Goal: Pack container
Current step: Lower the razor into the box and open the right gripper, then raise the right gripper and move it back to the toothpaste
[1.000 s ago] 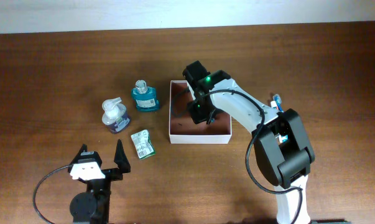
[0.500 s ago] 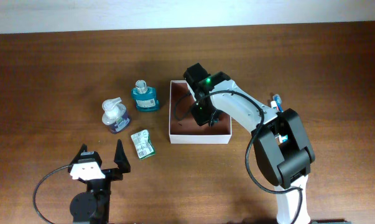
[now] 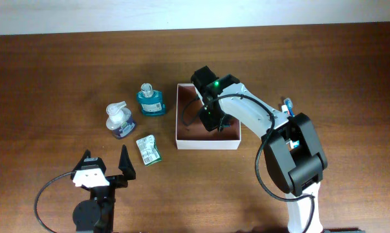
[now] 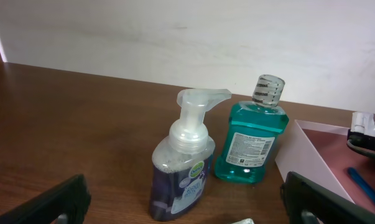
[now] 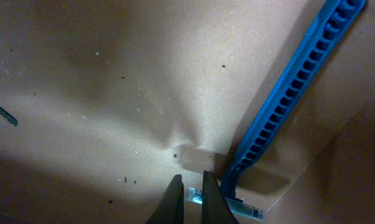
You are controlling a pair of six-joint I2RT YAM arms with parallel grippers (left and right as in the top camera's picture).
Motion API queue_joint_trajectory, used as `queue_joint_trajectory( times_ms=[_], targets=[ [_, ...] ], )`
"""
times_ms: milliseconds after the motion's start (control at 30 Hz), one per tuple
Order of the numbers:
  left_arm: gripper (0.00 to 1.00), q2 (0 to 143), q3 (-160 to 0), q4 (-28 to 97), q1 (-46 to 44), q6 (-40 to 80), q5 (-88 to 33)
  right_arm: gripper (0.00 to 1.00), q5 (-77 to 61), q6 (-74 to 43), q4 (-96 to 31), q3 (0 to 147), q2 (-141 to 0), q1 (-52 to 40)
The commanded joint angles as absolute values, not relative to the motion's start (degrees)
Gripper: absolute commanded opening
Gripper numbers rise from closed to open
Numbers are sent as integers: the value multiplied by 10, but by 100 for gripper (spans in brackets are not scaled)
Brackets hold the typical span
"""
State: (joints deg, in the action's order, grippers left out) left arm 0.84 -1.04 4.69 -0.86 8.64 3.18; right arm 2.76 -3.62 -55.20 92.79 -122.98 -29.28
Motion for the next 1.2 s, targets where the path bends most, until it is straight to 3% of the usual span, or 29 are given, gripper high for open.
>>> queue_joint_trajectory(
  times_ms=[0,300,567,800,1167],
  targets=[
    [99,4,-5,46,-6,81,27,5,23,-32,-553,964,-1232,-292],
    [99,4,-5,46,-6,81,27,5,26,-39,-661,1169,-1230,-275],
    [99,4,-5,46,-6,81,27,6,35,-60,-843,1373,-1225,-135],
    [99,4,-5,46,-6,81,27,6,30,-60,-927,1362,-1225,-4],
    [99,4,-5,46,-6,81,27,24,30,-32,-933,1295,-1225,54]
  ],
)
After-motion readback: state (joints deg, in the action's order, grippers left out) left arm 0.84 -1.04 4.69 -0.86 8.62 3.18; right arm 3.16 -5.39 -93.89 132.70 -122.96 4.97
